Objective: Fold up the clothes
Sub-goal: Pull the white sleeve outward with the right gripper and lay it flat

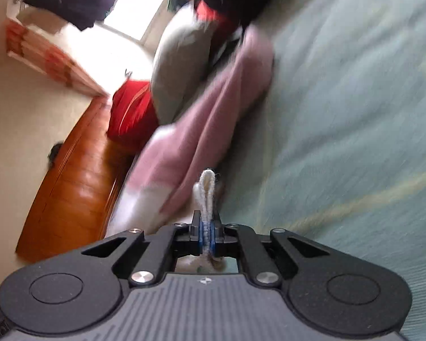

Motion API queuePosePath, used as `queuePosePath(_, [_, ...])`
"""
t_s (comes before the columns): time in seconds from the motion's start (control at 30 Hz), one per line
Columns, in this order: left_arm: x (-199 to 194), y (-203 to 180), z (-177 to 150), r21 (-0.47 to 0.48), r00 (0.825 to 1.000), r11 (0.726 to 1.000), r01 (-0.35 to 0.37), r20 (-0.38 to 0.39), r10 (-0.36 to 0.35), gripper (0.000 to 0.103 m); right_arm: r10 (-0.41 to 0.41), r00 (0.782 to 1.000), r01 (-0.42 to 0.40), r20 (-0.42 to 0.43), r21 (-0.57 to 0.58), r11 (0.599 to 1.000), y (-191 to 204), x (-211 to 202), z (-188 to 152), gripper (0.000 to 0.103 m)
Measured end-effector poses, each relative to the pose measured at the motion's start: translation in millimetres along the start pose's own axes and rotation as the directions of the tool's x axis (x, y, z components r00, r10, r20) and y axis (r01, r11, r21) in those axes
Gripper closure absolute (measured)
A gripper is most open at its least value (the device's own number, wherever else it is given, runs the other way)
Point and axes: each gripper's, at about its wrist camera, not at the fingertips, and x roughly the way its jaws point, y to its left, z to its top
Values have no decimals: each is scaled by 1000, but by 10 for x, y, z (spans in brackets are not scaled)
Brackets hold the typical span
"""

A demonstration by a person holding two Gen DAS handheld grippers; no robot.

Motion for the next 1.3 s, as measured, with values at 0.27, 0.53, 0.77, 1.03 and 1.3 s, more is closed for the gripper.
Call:
queuePosePath(0.27, [-30,-90,1,20,1000,1000,16,10,-16,1,-209,961,221,181,-47,974,-121,-874,405,96])
queuePosePath(0.53, [-31,-112,15,31,1000,999,23,10,-24,1,-393,866,404,310,32,914,-449,-1518,688,96])
queuePosePath(0.77, [-35,-100,11,28,1000,999,23,11,-23,1,-476,790,443,387,177,879,-726,-2015,823,96])
queuePosePath(1.03, [-17,-123,17,40,999,999,35,9,-36,1,-547,717,496,432,235,836,-803,-2326,812,97])
queuePosePath(1.3, [13,-169,35,56,999,998,39,2,-39,1,-501,784,503,365,100,859,-635,-2045,780,83])
